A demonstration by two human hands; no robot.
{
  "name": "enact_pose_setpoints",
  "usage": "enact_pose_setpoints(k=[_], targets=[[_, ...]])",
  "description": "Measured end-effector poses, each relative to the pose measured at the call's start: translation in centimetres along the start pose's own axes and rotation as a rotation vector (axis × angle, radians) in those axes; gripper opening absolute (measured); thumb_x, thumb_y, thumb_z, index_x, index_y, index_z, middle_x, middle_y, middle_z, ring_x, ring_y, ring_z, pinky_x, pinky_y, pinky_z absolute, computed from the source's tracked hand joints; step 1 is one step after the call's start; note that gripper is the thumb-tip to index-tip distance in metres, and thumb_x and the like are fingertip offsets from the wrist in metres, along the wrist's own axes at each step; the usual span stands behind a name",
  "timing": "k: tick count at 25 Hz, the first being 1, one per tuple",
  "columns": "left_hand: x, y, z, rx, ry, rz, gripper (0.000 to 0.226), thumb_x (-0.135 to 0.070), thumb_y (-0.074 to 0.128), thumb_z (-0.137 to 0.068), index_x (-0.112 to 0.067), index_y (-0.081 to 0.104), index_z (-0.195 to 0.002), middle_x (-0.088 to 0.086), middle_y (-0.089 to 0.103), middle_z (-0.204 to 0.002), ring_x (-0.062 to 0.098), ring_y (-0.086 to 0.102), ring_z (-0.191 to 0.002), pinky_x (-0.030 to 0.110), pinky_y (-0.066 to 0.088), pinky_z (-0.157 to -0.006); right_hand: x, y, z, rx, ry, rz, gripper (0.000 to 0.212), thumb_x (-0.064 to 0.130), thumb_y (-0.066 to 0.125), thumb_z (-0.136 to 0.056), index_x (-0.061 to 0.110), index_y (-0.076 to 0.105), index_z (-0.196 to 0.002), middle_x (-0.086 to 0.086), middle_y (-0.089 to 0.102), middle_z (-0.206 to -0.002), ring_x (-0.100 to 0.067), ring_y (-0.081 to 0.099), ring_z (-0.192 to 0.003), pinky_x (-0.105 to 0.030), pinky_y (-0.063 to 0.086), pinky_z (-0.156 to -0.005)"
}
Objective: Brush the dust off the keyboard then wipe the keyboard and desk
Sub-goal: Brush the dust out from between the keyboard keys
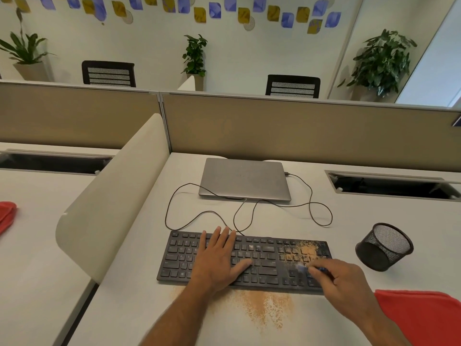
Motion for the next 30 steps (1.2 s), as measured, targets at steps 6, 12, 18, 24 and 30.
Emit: enact_pose_setpoints(k=[6, 12, 18, 24, 30], targets=[[0.0, 0.0, -0.1, -0.004, 0.004, -0.004, 0.096, -0.087, 0.005, -0.086, -0.027, -0.003, -0.16, -0.003, -0.005, -0.168, 0.017, -0.015, -0.153, 0.052, -0.014, -0.122, 0.1, 0.9, 0.0, 0.078, -0.065, 0.012, 0.01, 0.028, 0.068, -0.077, 0.038, 0.069, -0.077, 0.032, 0.062, -0.07, 0.003, 0.059, -0.068, -0.006, 0.04, -0.059], [0.0, 0.0, 0.0, 0.001, 0.001, -0.004, 0.097, -0.087, 0.003, -0.085, -0.027, -0.003, -0.16, -0.002, -0.005, -0.168, 0.017, -0.015, -0.153, 0.052, -0.013, -0.122, 0.3, 2.0, 0.6, 0.242, -0.089, 0.024, 0.006, 0.029, 0.07, -0.079, 0.035, 0.071, -0.077, 0.031, 0.061, -0.067, 0.0, 0.059, -0.069, -0.009, 0.039, -0.057], [0.0, 0.0, 0.0, 0.0, -0.002, -0.001, 0.096, -0.087, 0.005, -0.085, -0.027, -0.003, -0.16, -0.002, -0.004, -0.168, 0.017, -0.014, -0.153, 0.052, -0.012, -0.122, 0.5, 1.7, 0.5, 0.134, -0.117, 0.052, 0.011, 0.024, 0.073, -0.077, 0.033, 0.067, -0.076, 0.029, 0.058, -0.063, 0.001, 0.057, -0.065, -0.007, 0.037, -0.056], [-0.1, -0.1, 0.0, -0.004, 0.004, 0.004, 0.102, -0.088, -0.004, -0.079, -0.026, -0.003, -0.16, -0.002, -0.004, -0.168, 0.017, -0.014, -0.153, 0.052, -0.013, -0.122, 1.1, 1.3, -0.4, 0.05, -0.043, -0.131, 0.03, 0.016, 0.071, -0.082, 0.046, 0.07, -0.084, 0.031, 0.066, -0.081, -0.003, 0.063, -0.078, -0.018, 0.05, -0.062], [-0.1, -0.1, 0.0, -0.011, 0.004, 0.008, 0.103, -0.088, -0.004, -0.079, -0.026, -0.002, -0.16, -0.002, -0.003, -0.168, 0.017, -0.013, -0.153, 0.052, -0.013, -0.122, 0.7, 0.8, -1.2, 0.057, -0.033, -0.011, 0.022, 0.018, 0.07, -0.083, 0.036, 0.068, -0.071, 0.031, 0.06, -0.063, 0.001, 0.058, -0.072, -0.009, 0.039, -0.056]])
Point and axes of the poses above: each hand's wrist, its own z-axis away from the middle knuckle, its own y-axis out of the palm, x = y × z, the point moved 9 cm from there along -z, towards the middle knuckle
